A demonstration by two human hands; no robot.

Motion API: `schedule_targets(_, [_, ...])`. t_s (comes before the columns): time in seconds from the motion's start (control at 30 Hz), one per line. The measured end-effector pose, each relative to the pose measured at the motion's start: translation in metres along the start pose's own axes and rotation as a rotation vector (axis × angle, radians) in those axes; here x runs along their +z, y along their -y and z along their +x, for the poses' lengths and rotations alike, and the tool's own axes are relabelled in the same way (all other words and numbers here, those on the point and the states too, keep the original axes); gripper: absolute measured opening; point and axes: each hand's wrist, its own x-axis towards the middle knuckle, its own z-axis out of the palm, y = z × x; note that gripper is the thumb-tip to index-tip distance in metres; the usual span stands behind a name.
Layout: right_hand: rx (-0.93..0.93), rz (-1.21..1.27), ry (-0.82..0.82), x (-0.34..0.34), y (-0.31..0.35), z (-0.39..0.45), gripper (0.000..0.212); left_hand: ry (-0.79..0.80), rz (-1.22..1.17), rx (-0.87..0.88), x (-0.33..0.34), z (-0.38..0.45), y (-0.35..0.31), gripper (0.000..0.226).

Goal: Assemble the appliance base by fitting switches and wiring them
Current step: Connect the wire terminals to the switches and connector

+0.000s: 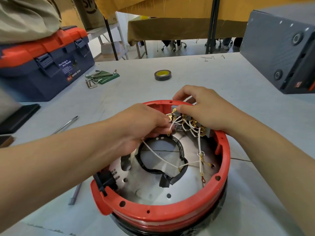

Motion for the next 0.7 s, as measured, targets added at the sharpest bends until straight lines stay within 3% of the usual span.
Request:
schedule_targets(0.13, [-0.014,-0.014,-0.009,0.0,0.001,0.0,0.019,-0.058,-0.156,-0.039,0.006,0.001,0.002,0.011])
schedule_targets(0.43, [-0.03,-0.046,-0.001,0.001,0.002,0.0,0.021,-0.208,0.059,0.002,0.012,0.008,0.0,0.011])
schedule_targets(0.7, [-0.043,-0.092,-0.01,0.001,0.003,0.001,0.019,-0.24,0.156,0.034,0.018,0.011,-0.001,0.016])
